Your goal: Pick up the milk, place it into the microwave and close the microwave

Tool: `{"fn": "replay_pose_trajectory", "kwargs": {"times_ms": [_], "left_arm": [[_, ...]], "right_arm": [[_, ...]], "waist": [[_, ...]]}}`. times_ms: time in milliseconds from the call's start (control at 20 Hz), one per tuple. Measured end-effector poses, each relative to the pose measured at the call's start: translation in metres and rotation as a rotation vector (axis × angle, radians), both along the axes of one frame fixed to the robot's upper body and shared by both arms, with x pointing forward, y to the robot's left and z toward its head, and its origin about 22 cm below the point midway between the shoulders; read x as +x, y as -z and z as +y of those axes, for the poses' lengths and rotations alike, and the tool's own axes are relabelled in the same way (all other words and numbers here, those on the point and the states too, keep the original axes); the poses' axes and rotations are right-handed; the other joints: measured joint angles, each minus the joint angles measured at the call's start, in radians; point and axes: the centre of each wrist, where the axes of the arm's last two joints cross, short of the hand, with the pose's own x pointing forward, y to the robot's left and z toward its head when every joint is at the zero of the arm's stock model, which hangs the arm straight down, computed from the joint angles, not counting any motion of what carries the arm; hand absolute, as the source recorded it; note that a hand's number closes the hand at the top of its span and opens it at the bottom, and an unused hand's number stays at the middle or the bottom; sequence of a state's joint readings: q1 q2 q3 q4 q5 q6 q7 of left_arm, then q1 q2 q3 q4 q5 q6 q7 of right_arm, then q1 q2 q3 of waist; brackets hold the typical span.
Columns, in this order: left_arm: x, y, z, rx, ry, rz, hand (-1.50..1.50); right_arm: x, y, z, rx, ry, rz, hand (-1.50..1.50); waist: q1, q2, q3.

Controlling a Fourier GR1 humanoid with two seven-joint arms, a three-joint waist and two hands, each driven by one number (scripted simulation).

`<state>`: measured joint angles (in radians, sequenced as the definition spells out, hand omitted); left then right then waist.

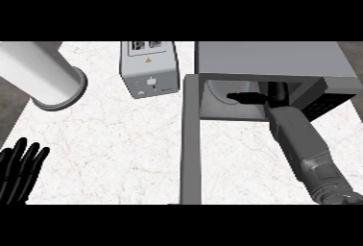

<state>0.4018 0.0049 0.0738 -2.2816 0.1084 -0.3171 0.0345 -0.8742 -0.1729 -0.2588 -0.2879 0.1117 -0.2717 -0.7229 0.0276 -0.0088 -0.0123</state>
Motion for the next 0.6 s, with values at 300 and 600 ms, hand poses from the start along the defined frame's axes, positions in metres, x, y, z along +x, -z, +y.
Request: {"fn": "replay_pose_trajectory", "kwargs": {"times_ms": [300, 600], "left_arm": [[-0.003, -0.001, 0.001, -0.010, -0.007, -0.002, -1.50], [-0.002, 0.001, -0.003, -0.001, 0.013, 0.015, -1.50]], "right_arm": [[-0.028, 0.038, 0.005, 0.040, -0.023, 0.059, -1.50], [-0.070, 0.079, -0.003, 0.123, -0.037, 0.111, -1.50]], "waist": [[-0.013, -0.009, 0.000], [-0.030, -0.006, 0.006]]}}
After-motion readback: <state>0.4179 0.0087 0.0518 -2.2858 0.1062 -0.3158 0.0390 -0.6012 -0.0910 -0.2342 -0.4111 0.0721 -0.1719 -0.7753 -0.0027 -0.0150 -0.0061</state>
